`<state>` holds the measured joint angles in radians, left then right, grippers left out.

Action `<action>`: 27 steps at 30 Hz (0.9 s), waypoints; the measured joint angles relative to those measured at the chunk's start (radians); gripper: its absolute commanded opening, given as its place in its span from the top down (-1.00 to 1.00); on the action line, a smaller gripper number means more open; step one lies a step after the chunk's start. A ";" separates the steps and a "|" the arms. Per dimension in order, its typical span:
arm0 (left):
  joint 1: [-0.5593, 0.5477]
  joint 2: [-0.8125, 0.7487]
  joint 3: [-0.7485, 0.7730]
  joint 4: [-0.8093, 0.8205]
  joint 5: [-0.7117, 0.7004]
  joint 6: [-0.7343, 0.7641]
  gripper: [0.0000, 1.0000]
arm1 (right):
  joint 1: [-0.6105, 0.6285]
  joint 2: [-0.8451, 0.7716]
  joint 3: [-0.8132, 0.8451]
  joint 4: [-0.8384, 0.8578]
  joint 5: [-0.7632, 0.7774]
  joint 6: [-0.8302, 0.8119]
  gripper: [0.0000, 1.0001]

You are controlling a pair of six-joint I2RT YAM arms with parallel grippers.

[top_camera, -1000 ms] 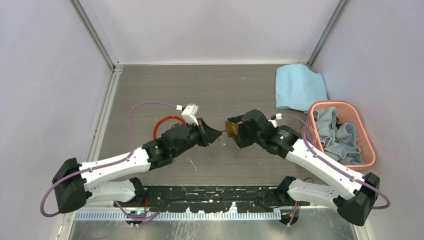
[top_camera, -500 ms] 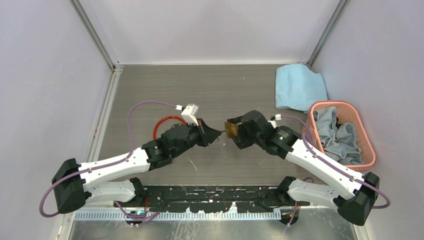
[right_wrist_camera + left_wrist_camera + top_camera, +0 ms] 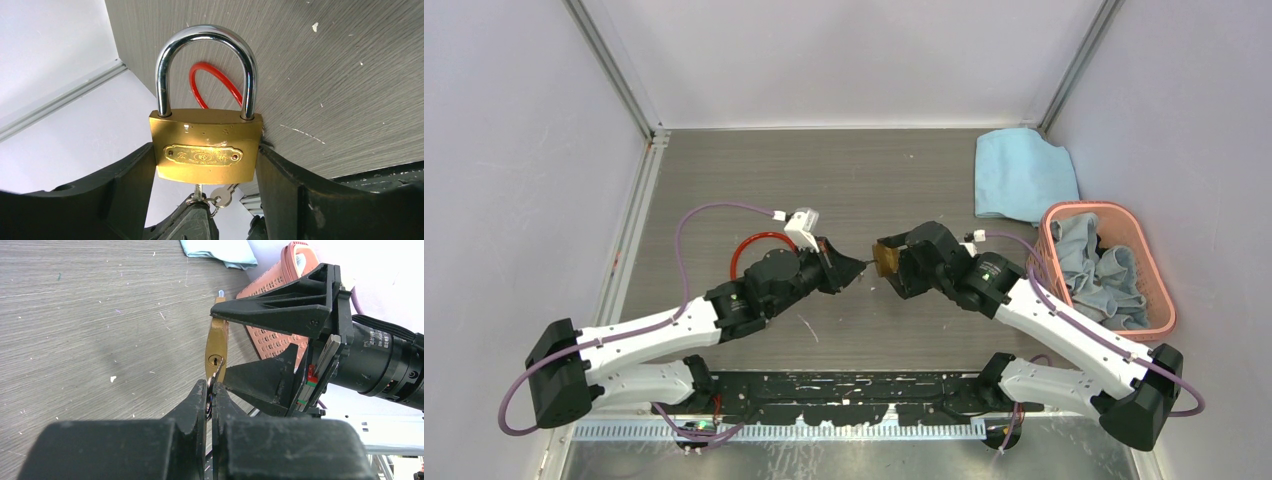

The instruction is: Unlock with the key

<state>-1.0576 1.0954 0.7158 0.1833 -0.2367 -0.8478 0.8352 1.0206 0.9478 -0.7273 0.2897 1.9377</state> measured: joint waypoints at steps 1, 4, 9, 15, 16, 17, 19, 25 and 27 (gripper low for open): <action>-0.001 0.000 0.000 0.000 0.000 0.000 1.00 | 0.000 0.000 0.000 0.000 0.000 0.000 0.98; -0.001 0.000 0.000 0.000 0.000 0.000 1.00 | 0.000 0.000 0.000 0.000 0.000 0.002 0.98; -0.001 0.000 0.000 -0.001 -0.018 -0.004 1.00 | 0.001 -0.015 -0.006 -0.001 0.005 0.003 0.98; -0.001 -0.003 0.000 -0.001 -0.029 -0.005 1.00 | 0.001 -0.033 -0.010 0.001 0.007 0.003 0.98; -0.001 -0.003 0.000 -0.001 -0.029 -0.005 1.00 | 0.001 -0.032 -0.010 0.001 0.007 0.003 0.98; -0.001 -0.003 0.000 0.000 -0.026 -0.005 1.00 | 0.001 -0.032 -0.010 0.001 0.006 0.003 0.99; -0.002 -0.003 0.000 0.000 -0.023 -0.004 1.00 | 0.000 -0.032 -0.010 0.001 0.006 0.003 0.98; -0.011 -0.003 0.000 0.005 -0.014 -0.003 1.00 | 0.001 -0.032 -0.010 0.001 0.007 0.003 0.98; -0.014 -0.003 0.000 0.005 -0.014 -0.003 1.00 | 0.001 -0.032 -0.010 0.001 0.008 0.003 0.98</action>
<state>-1.0714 1.0927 0.7158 0.1883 -0.2504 -0.8513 0.8360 0.9882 0.9382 -0.7261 0.2974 1.9408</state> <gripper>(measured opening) 0.026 0.734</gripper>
